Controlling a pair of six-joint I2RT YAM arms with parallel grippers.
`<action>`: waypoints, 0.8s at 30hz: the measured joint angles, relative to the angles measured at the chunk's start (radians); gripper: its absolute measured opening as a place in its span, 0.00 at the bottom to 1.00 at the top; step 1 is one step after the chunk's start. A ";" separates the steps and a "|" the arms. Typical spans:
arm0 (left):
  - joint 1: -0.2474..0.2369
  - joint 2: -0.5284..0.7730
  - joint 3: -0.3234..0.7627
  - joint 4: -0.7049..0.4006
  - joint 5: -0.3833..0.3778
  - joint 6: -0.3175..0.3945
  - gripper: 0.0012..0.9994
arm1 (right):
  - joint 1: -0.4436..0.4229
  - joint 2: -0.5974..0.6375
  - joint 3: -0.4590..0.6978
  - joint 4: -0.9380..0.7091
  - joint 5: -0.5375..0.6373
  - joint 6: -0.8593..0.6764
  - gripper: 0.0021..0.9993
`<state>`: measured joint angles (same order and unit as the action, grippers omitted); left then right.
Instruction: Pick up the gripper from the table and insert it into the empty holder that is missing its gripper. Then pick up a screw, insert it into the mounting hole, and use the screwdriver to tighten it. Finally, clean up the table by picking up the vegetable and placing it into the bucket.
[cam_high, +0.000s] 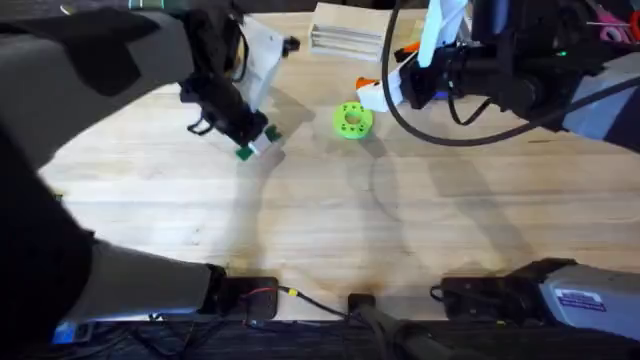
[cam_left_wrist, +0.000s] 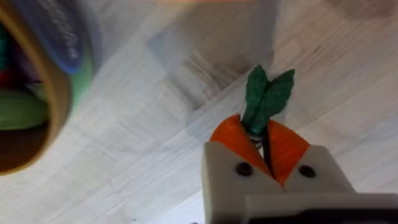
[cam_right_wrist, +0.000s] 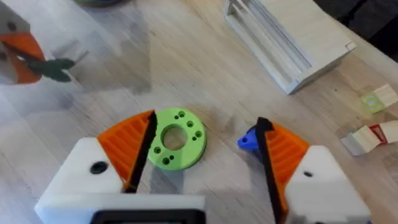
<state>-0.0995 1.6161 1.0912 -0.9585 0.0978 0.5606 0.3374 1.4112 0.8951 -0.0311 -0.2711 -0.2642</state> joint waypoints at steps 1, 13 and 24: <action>0.000 -0.019 0.020 0.001 0.001 0.000 0.02 | 0.000 0.000 0.000 0.000 0.000 0.000 0.99; 0.014 -0.191 0.146 0.161 -0.020 -0.020 0.02 | 0.000 0.000 0.000 0.000 0.000 0.001 0.99; 0.163 -0.161 0.146 0.397 -0.060 -0.355 0.02 | 0.000 0.000 0.000 0.000 0.000 0.003 0.99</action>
<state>0.0631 1.4550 1.2373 -0.5617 0.0382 0.2058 0.3374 1.4110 0.8951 -0.0315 -0.2714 -0.2615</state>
